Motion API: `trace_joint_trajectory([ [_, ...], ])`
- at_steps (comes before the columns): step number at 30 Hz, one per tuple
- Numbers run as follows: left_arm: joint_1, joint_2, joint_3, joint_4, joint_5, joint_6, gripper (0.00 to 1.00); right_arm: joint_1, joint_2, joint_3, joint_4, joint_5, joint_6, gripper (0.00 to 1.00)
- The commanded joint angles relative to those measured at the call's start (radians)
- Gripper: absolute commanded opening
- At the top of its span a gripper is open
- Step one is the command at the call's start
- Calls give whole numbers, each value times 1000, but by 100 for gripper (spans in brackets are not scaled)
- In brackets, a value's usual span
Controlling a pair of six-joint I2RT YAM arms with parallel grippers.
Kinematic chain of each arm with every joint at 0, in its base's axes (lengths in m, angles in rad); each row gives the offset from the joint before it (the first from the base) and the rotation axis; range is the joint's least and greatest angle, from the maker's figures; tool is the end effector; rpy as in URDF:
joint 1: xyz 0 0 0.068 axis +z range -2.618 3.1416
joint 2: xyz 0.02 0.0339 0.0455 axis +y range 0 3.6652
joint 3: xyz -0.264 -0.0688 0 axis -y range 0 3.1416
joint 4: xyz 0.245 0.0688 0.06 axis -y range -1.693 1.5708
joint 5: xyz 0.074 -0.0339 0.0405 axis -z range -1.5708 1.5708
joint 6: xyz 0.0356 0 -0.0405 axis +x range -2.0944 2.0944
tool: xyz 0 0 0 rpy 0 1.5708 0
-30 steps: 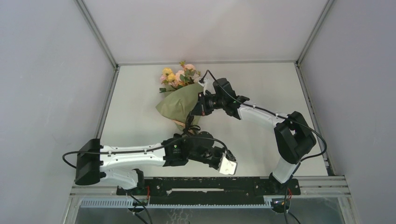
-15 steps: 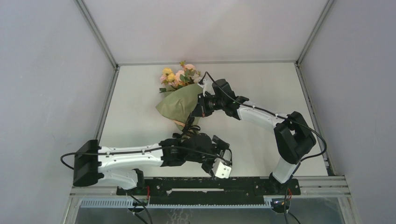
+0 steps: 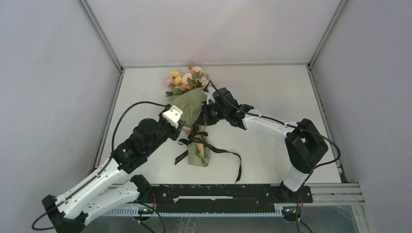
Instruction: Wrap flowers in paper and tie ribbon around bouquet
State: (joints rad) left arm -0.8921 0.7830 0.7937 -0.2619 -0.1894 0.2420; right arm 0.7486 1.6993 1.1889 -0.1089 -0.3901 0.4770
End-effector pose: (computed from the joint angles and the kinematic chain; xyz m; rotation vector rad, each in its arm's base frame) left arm 0.1200 -0.1381 0.3353 0.8654 1.6089 -0.2874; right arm 0.2721 0.2713 0.2459 -0.5556 2.2980 1.0771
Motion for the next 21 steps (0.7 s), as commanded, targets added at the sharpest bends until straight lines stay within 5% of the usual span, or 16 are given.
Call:
trace_joint_trajectory([
  [1, 140, -68, -194, 25, 69, -332, 48, 49, -72, 43, 30, 133, 84, 0],
  [4, 142, -129, -311, 168, 206, -335, 72, 78, -74, 43, 44, 148, 106, 0],
  [8, 149, -120, -359, 271, 171, -347, 82, 116, -99, 43, 39, 176, 84, 0],
  [21, 270, 64, -427, 551, 261, -434, 59, 137, -126, 37, 16, 187, 82, 0],
])
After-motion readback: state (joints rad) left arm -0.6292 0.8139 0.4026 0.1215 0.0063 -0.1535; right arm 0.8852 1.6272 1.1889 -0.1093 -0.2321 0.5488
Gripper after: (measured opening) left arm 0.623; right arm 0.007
